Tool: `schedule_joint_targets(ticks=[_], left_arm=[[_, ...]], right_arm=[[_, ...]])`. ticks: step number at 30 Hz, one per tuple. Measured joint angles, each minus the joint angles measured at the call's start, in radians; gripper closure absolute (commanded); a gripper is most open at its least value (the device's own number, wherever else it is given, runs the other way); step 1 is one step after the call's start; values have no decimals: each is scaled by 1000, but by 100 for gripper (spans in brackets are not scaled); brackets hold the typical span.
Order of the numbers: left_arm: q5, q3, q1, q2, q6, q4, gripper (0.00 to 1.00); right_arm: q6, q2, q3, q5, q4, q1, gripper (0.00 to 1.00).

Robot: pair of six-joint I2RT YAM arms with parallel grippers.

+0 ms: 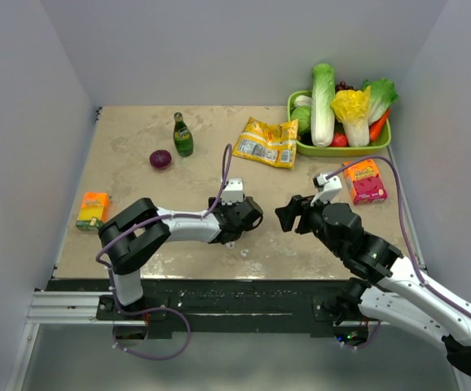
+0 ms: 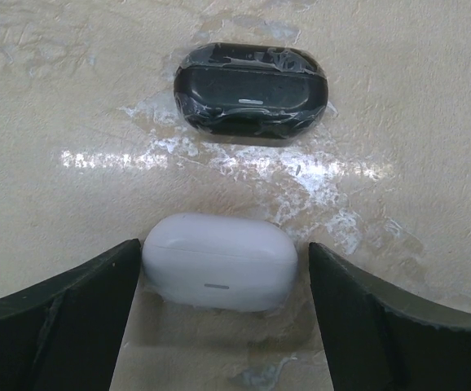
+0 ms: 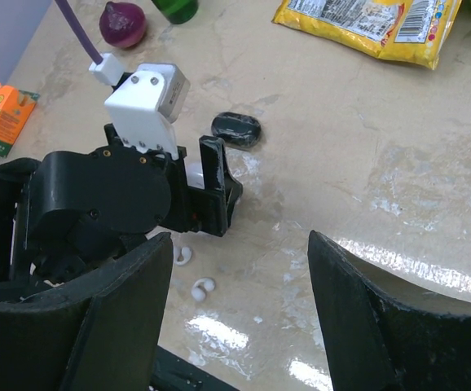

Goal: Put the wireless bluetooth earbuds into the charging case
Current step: Pick up the charging case at the center of the board, then open the charging case.

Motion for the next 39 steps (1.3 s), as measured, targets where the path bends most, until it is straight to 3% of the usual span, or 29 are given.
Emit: schedule_joint_targets(ticks=[9,17,21,26,32,35,39], left_arm=[[-1,-29,-3,-18,7,21,35],[14,-124,-8,-82,74,106,77],[26,-211,-8,-148,138,184,89],[46,-383,-8,-359,305,410,100],[176,-620,-7,-608,564,904,100],[342,-785,-7,-640,718,1200,100],[517,-921,-7,-580,871,1313,100]], right_arm=[[0,-10,-2,2,0,0,29],[1,-10,-2,2,0,0,29],[7,-10,-1,1,0,0,28],[12,-10,10,-7,13,0,27],[4,29,64,-66,40,0,27],[-16,76,109,-143,51,0,26],[-45,116,151,-245,55,0,25]])
